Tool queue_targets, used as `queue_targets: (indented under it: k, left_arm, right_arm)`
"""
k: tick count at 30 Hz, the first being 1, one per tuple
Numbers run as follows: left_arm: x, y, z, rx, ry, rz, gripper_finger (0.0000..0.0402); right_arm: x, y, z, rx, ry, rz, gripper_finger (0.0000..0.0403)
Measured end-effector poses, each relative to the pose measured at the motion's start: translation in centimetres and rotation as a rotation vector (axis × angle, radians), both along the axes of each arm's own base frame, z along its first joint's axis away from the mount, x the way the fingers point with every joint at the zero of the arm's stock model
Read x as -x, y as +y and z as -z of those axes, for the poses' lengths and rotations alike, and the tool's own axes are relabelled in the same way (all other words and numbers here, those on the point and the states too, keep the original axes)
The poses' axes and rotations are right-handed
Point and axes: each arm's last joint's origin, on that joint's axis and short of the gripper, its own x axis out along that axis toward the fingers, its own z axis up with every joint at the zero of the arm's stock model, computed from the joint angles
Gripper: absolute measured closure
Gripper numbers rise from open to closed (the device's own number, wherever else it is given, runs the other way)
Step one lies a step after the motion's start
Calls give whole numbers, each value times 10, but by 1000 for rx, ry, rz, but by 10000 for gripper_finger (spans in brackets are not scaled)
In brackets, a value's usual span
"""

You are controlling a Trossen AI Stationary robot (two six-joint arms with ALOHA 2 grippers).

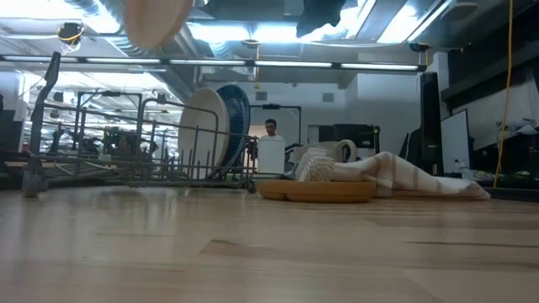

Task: Sort dishes
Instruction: Put the light orange plate into the dish rack

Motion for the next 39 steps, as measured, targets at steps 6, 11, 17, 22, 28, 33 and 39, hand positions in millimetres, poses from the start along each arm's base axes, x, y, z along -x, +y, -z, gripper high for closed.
queue_targets:
  k: [6,11,17,22,28,33,39]
  left_arm:
    - [-23,12,25,-152,87,-44,401]
    - [-28,27,41,-159,110,-60,401]
    - [-36,53,63,-128,240,-59,401]
    - [-47,80,73,-103,292,-2,401]
    - [-57,109,89,-91,378,9,401]
    - [-61,121,89,-154,340,99,401]
    - [-54,128,89,-186,324,198,401]
  right_arm:
    - [-2,1,-1,-13,-20,-16,240]
    - [-2,1,-1,-15,-19,-19,240]
    - [-2,1,-1,-14,-18,-20,240]
    - [-2,1,-1,-14,-17,-21,240]
    - [-2,1,-1,-14,-16,-21,240]
    - [-2,1,-1,2,6,-35,240]
    - [-2,1,-1,13,20,-44,240]
